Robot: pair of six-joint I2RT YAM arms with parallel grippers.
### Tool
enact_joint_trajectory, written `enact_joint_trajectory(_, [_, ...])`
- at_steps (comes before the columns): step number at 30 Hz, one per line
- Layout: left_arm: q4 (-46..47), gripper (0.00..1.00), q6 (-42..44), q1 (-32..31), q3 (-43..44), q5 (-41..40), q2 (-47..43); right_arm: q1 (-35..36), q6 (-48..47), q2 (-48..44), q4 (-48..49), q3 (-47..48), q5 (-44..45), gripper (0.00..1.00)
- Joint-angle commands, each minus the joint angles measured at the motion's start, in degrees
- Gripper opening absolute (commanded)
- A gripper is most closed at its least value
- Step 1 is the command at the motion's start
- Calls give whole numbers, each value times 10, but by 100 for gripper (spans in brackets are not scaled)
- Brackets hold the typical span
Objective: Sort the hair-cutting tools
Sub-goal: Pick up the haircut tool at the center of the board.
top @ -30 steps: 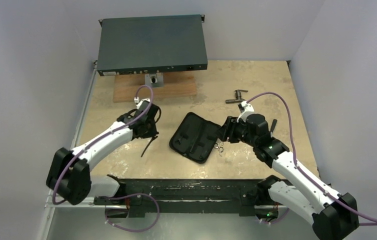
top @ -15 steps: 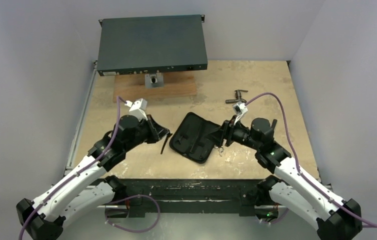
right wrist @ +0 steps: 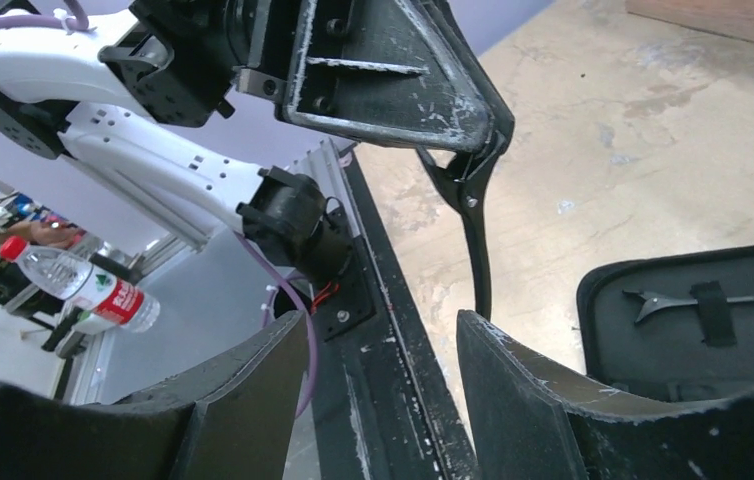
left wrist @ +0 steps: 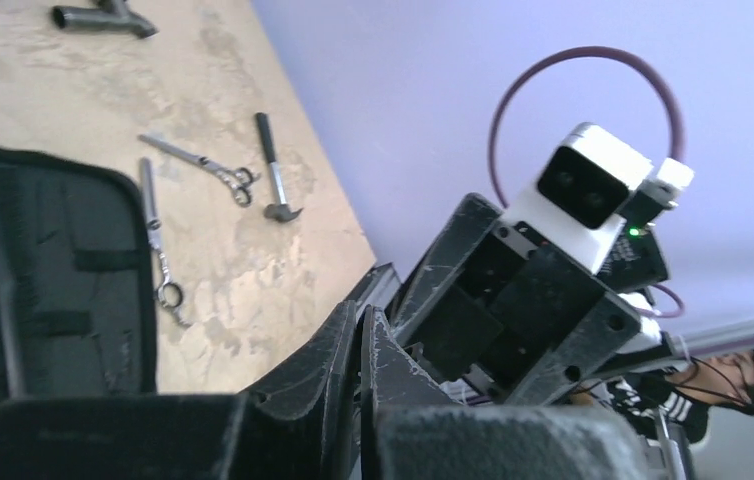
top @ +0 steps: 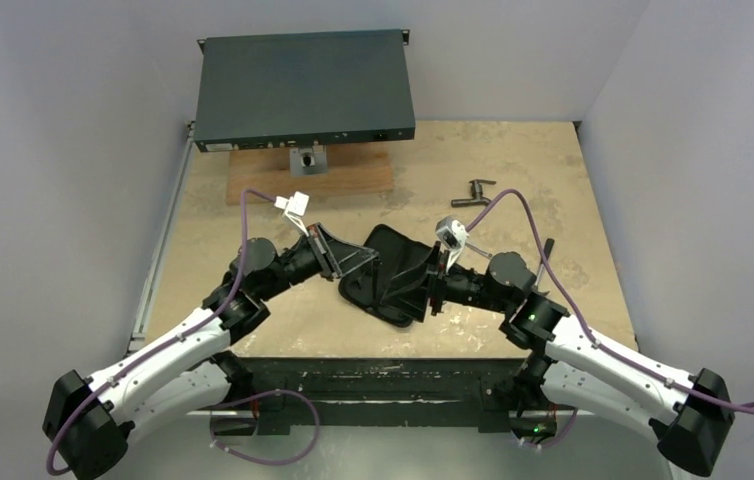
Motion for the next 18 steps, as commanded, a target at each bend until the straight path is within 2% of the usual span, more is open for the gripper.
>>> enact_joint_trajectory(1, [133, 0, -35, -3, -5, 41, 17, 9, -19, 6, 53, -1, 35, 56])
enact_joint_trajectory(9, [185, 0, -69, -3, 0, 65, 35, 13, -42, -5, 104, -9, 42, 50])
enact_joint_trajectory(18, [217, 0, -88, -3, -5, 87, 46, 13, -60, 8, 102, -1, 87, 48])
